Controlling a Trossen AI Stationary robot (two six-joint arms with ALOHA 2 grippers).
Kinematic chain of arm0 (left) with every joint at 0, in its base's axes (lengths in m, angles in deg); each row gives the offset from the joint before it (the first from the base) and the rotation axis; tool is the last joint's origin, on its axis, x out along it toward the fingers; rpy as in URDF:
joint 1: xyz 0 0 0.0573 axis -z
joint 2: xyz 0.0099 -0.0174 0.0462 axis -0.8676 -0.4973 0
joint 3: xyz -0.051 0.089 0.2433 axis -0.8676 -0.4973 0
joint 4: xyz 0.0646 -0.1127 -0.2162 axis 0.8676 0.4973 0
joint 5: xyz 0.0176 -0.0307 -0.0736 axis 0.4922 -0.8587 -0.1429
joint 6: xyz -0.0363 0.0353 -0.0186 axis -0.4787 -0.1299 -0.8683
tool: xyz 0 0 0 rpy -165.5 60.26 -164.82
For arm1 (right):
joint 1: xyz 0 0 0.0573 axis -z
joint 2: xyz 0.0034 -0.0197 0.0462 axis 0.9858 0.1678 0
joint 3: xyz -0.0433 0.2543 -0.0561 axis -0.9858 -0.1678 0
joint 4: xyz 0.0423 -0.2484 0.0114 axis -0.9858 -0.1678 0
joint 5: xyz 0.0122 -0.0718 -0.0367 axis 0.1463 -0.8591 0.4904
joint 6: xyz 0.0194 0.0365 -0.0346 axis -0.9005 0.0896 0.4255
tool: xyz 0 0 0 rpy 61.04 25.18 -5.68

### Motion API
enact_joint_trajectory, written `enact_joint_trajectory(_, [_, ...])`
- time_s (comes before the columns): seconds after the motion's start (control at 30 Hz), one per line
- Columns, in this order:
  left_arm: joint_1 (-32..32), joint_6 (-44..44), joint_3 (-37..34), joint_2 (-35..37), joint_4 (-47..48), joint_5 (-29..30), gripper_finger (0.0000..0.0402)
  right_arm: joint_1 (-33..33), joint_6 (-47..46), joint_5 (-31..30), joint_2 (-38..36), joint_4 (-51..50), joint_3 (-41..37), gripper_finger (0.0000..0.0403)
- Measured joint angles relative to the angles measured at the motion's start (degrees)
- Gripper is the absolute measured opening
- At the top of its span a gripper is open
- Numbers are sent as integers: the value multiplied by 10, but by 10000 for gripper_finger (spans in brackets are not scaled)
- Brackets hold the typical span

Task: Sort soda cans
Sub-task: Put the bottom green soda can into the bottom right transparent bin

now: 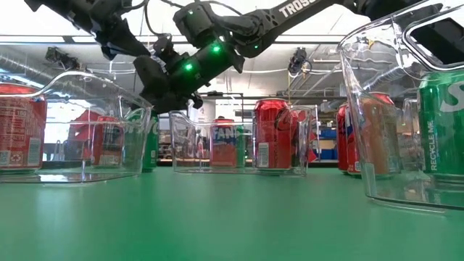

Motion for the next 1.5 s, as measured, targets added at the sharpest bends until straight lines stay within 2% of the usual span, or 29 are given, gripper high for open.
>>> enact_joint_trajectory(0.53, [0, 23, 0, 17, -13, 0, 3, -3, 1, 19, -19, -32, -1, 213])
enact_joint_trajectory(0.9, [-1, 26, 0, 27, -19, 0, 3, -13, 27, 15, -122, -99, -2, 213])
enact_joint_trajectory(1.03, [-1, 26, 0, 28, -24, 0, 3, -29, 35, 12, -168, -156, -2, 213])
enact_joint_trajectory(1.2, [-1, 26, 0, 38, -23, 0, 3, -59, 32, -31, -230, -277, -1, 213])
enact_joint_trajectory(1.5, [-1, 27, 0, 52, -24, -6, 3, -159, -77, -115, -305, -476, -9, 213])
